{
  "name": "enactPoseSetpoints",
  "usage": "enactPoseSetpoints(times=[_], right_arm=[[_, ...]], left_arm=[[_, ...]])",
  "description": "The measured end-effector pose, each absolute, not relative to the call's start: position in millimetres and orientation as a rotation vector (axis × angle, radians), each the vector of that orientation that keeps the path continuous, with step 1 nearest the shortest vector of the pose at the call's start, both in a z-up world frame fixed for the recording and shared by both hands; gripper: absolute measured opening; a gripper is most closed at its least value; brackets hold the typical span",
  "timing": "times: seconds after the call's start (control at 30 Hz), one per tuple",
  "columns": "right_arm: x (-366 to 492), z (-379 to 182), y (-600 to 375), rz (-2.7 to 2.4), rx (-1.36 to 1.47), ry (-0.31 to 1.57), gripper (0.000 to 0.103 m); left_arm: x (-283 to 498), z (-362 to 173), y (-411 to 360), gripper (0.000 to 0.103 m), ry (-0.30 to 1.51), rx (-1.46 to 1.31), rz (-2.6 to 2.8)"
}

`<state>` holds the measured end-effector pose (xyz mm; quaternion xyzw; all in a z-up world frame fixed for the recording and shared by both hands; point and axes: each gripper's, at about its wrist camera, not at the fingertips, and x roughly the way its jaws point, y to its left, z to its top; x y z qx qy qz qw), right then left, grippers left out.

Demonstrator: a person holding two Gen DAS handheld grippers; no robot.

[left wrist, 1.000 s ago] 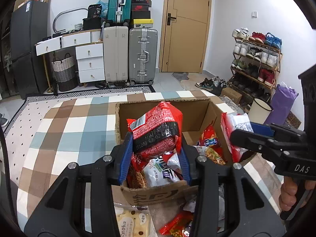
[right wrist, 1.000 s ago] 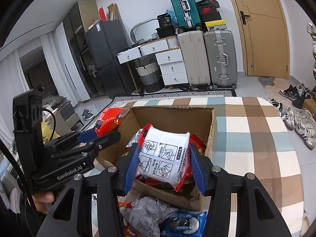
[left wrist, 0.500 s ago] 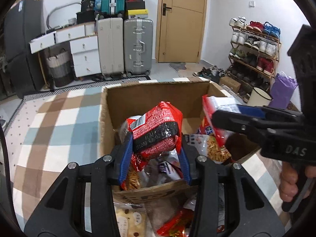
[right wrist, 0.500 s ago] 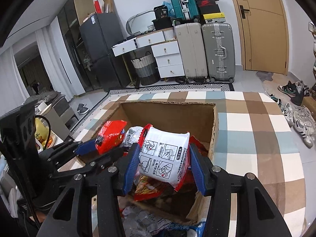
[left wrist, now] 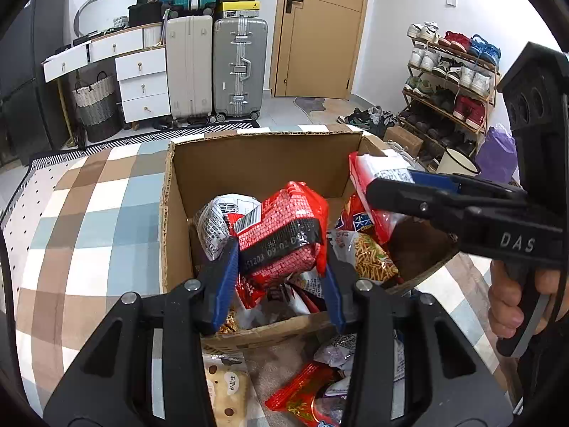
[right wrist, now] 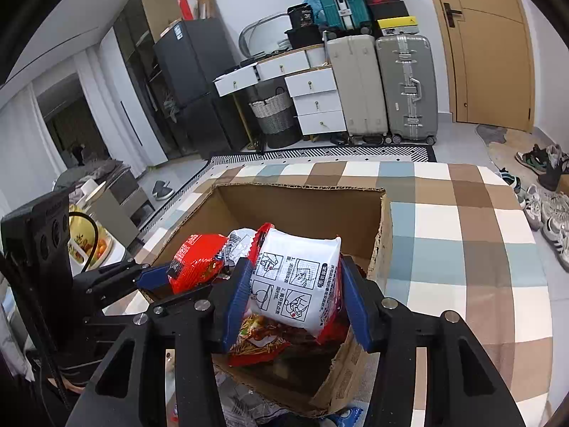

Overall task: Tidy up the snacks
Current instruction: 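Open both tools to drop the packets and withdraw from the box, then move both tools back toward the remaining snacks on the table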

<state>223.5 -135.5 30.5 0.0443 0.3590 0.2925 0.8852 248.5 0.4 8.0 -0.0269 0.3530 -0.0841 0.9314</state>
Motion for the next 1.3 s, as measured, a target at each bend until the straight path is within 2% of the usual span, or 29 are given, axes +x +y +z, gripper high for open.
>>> enactPoseSetpoints(times=[0.2, 0.3, 0.4, 0.47, 0.5, 0.53, 0.63, 0.7, 1.0, 1.3], right_arm=[[228, 29, -134, 0.609, 0.079, 0.746, 0.05], [227, 29, -131, 0.594, 0.064, 0.746, 0.05], [220, 32, -129, 0.604, 0.072, 0.731, 0.063], [211, 37, -128, 0.607, 0.076, 0.7, 0.083], [206, 40, -128, 0.593, 0.067, 0.677, 0.086], [201, 43, -128, 0.584, 0.06, 0.662, 0.089], [189, 52, -134, 0.564, 0.059, 0.646, 0.097], [180, 58, -140, 0.544, 0.067, 0.636, 0.103], [141, 63, -159, 0.512, 0.068, 0.669, 0.103], [114, 40, -169, 0.45, 0.073, 0.761, 0.103]], left_arm=[[243, 12, -1, 0.04, 0.725, -0.068, -0.196], [242, 13, -1, 0.043, 0.71, -0.063, -0.179], [241, 13, 1, 0.047, 0.702, -0.066, -0.168], [239, 15, 2, 0.056, 0.692, -0.062, -0.158], [236, 18, 2, 0.065, 0.676, -0.063, -0.16], [234, 20, 2, 0.082, 0.665, -0.062, -0.159], [224, 28, 3, 0.101, 0.623, -0.063, -0.138], [218, 32, 7, 0.102, 0.618, -0.082, -0.128], [173, 40, 40, 0.102, 0.633, -0.134, -0.047], [127, 26, 69, 0.102, 0.658, -0.135, 0.021]])
